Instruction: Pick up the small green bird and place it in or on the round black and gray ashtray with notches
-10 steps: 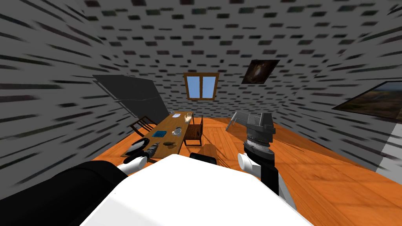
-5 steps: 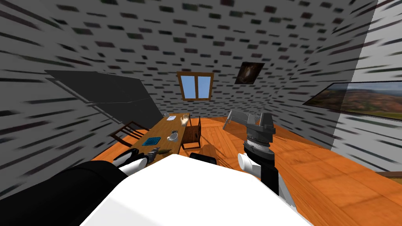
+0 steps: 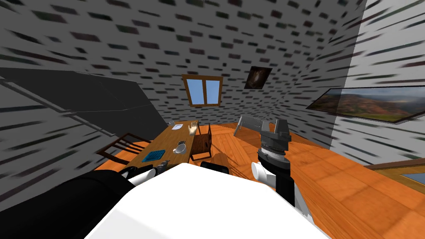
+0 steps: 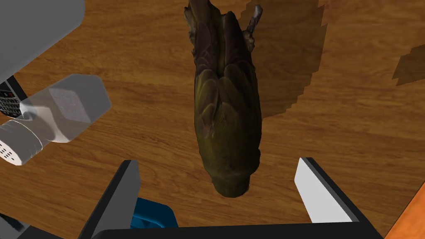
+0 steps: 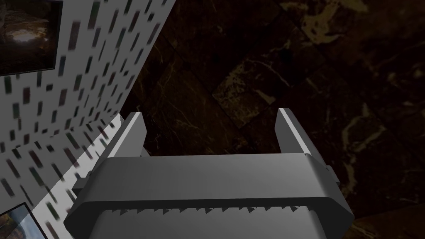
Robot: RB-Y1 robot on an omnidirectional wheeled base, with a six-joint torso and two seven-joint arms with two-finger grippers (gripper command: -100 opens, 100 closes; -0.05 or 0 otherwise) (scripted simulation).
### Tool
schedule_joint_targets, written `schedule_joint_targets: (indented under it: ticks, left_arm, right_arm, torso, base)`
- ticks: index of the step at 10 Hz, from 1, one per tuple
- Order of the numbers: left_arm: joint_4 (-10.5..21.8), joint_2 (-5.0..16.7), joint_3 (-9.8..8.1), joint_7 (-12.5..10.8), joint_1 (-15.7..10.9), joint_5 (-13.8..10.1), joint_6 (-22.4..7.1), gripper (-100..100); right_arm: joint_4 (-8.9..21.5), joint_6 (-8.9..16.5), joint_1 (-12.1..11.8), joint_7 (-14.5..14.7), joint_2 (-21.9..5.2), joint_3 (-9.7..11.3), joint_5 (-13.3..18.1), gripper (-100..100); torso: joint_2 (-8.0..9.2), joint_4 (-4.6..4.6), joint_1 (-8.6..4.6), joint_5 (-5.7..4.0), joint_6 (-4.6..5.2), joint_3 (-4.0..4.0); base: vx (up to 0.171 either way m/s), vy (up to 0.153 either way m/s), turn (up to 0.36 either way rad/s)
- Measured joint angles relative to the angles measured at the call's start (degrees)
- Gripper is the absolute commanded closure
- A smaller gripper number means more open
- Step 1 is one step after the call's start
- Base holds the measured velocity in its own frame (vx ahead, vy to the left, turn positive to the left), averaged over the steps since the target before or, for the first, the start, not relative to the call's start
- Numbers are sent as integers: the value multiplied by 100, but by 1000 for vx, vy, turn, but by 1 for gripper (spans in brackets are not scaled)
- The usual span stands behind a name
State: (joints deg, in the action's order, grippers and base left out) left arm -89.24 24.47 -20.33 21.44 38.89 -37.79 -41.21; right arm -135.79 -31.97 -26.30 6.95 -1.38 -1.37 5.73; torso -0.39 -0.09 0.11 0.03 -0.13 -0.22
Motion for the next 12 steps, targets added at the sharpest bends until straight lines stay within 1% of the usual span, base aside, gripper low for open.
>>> schedule_joint_targets:
  ticks: [1,2,3,4,5,7,8,12]
  left_arm:
    - [26,-29,24,-23,-4,-26,-133,-100]
    - [174,-1,52,22,-24,-163,-218,-100]
    - [194,3,56,37,-26,-182,-234,0]
    - [192,3,55,36,-26,-179,-232,-100]
    - [263,-38,93,16,-77,-123,-180,-100]
    - [523,-88,178,14,-232,-56,-11,-100]
    - [535,-92,184,13,-238,-51,9,100]
    - [537,-93,183,10,-235,-52,5,100]
  right_arm:
    - [0,0,0,0,0,0,0,0]
    - [0,0,0,0,0,0,0,0]
    - [0,0,0,0,0,0,0,0]
    - [0,0,0,0,0,0,0,0]
    - [0,0,0,0,1,0,0,0]
    - [0,0,0,0,1,0,0,0]
    - [0,0,0,0,1,0,0,0]
    - [0,0,0,0,1,0,0,0]
  torso:
    - [-3,0,5,1,0,-1]
    - [-2,-1,8,2,-1,-1]
    - [6,1,-5,0,-3,3]
    - [12,2,-15,-3,-3,7]
    - [17,4,-17,-3,-2,10]
    - [19,4,-17,-3,-2,11]
    - [18,4,-18,-4,-3,10]
    - [16,5,-18,-6,0,10]
  base:
    - [46,62,-129]
    - [16,26,-25]
    - [0,0,0]
    - [-10,1,-34]
    - [-14,1,-45]
    - [-5,0,-17]
    - [-2,-1,10]
    - [0,0,0]
